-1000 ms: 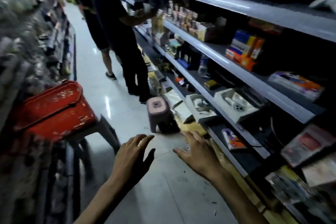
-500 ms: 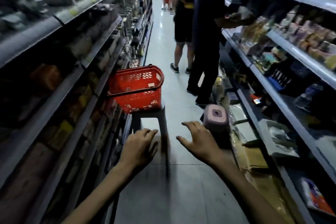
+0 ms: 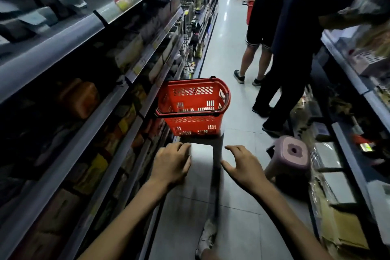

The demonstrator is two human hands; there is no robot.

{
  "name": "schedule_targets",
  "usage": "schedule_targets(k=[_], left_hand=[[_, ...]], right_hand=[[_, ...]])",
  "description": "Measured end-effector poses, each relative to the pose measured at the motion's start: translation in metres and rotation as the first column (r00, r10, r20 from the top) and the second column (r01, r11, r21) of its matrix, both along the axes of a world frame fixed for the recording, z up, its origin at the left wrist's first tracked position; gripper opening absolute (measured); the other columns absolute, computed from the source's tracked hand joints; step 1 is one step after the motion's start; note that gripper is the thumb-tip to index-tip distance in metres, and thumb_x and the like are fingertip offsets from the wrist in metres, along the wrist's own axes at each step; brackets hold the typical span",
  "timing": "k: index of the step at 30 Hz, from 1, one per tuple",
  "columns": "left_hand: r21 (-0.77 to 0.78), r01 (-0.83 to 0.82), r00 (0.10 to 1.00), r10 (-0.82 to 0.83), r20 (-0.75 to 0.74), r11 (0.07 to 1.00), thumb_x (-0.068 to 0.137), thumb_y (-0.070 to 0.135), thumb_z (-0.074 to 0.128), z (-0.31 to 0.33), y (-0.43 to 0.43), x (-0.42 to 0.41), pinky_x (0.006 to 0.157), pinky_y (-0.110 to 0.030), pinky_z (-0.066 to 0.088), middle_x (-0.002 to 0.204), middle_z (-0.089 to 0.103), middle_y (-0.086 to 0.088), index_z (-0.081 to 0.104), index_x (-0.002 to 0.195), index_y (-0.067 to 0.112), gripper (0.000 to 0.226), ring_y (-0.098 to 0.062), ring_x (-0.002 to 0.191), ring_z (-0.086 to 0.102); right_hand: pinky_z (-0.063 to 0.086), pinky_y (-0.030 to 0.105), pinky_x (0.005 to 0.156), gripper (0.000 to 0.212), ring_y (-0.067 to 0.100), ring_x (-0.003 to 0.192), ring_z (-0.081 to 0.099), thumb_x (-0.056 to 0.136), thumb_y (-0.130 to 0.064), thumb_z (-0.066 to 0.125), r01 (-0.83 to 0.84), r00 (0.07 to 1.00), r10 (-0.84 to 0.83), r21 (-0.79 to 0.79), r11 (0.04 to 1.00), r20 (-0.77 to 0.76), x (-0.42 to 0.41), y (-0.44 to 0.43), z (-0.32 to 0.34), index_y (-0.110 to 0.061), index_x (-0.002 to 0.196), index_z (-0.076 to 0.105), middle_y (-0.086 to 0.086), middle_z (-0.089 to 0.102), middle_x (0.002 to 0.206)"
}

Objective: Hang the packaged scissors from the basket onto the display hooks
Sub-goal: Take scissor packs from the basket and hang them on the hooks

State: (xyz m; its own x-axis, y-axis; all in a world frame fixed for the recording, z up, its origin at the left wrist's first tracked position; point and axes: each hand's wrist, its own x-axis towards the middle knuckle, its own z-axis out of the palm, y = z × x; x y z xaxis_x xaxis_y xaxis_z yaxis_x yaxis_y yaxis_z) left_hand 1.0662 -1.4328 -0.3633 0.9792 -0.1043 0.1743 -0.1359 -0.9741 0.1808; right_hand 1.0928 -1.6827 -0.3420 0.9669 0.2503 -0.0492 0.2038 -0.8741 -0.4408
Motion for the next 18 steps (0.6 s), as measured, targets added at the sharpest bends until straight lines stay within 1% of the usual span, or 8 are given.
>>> schedule_targets(k=[2,3,7,10,14,16,18], left_hand=[[0.004,-0.015,1.0,0.015,-0.001,1.0,0.088,0.045,0.046,0.001,0.005,0.037,0.071,-0.044,0.055,0.104,0.068,0.0,0.066,0.12,0.025,0.043,-0.029,0.09,0.067],[0.005,-0.022,1.0,0.022,-0.003,1.0,0.087,0.046,0.044,0.003,0.006,0.054,0.071,-0.044,0.055,0.104,0.068,0.0,0.066,0.12,0.025,0.045,-0.029,0.09,0.067],[0.028,-0.041,0.999,0.04,0.012,0.999,0.087,0.045,0.045,0.004,0.015,0.123,0.07,-0.042,0.056,0.105,0.068,0.001,0.066,0.124,0.023,0.048,-0.028,0.09,0.068],[0.051,-0.058,0.998,0.058,0.002,0.997,0.088,0.045,0.044,-0.001,0.023,0.17,0.068,-0.042,0.056,0.104,0.069,0.0,0.067,0.125,0.021,0.049,-0.029,0.088,0.069],[0.073,-0.049,0.998,0.052,-0.04,0.996,0.088,0.045,0.045,-0.02,0.027,0.22,0.067,-0.04,0.057,0.096,0.071,0.0,0.069,0.123,0.021,0.049,-0.029,0.083,0.071],[0.062,-0.043,0.996,0.048,-0.075,0.997,0.087,0.045,0.045,-0.032,0.03,0.248,0.067,-0.04,0.058,0.096,0.072,-0.001,0.07,0.122,0.02,0.049,-0.029,0.083,0.072],[0.056,-0.038,0.993,0.044,-0.113,0.998,0.088,0.044,0.046,-0.051,0.032,0.279,0.068,-0.039,0.057,0.099,0.071,-0.001,0.068,0.124,0.02,0.049,-0.03,0.086,0.071]], right_hand=[[0.049,0.039,0.099,0.053,0.023,0.121,0.059,0.092,-0.047,0.064,-0.016,1.0,0.016,0.014,1.0,0.011,0.039,0.005,-0.002,-0.024,0.139,0.057,0.0,0.061,0.134],[0.05,0.039,0.098,0.053,0.023,0.12,0.06,0.092,-0.047,0.064,-0.031,0.999,0.03,0.016,0.999,0.016,0.06,0.007,-0.003,-0.023,0.138,0.058,0.001,0.062,0.134],[0.052,0.041,0.094,0.05,0.025,0.114,0.062,0.091,-0.043,0.066,-0.077,0.995,0.075,0.029,0.997,0.058,0.137,0.014,-0.005,-0.022,0.136,0.059,0.001,0.064,0.128],[0.051,0.042,0.089,0.046,0.027,0.108,0.064,0.09,-0.039,0.066,-0.106,0.991,0.105,0.004,0.994,0.081,0.187,0.022,-0.009,-0.022,0.132,0.061,0.001,0.066,0.123],[0.054,0.042,0.084,0.034,0.028,0.103,0.064,0.092,-0.036,0.064,-0.097,0.995,0.096,0.051,0.994,0.021,0.237,0.032,-0.017,-0.02,0.122,0.064,0.002,0.066,0.117],[0.055,0.041,0.079,0.027,0.027,0.101,0.064,0.093,-0.038,0.06,-0.108,0.994,0.108,0.033,0.994,-0.007,0.263,0.035,-0.027,-0.019,0.112,0.065,0.0,0.066,0.114],[0.055,0.04,0.076,0.027,0.025,0.101,0.064,0.094,-0.042,0.055,-0.129,0.991,0.129,-0.007,0.992,-0.042,0.291,0.037,-0.042,-0.02,0.107,0.066,-0.003,0.066,0.113]])
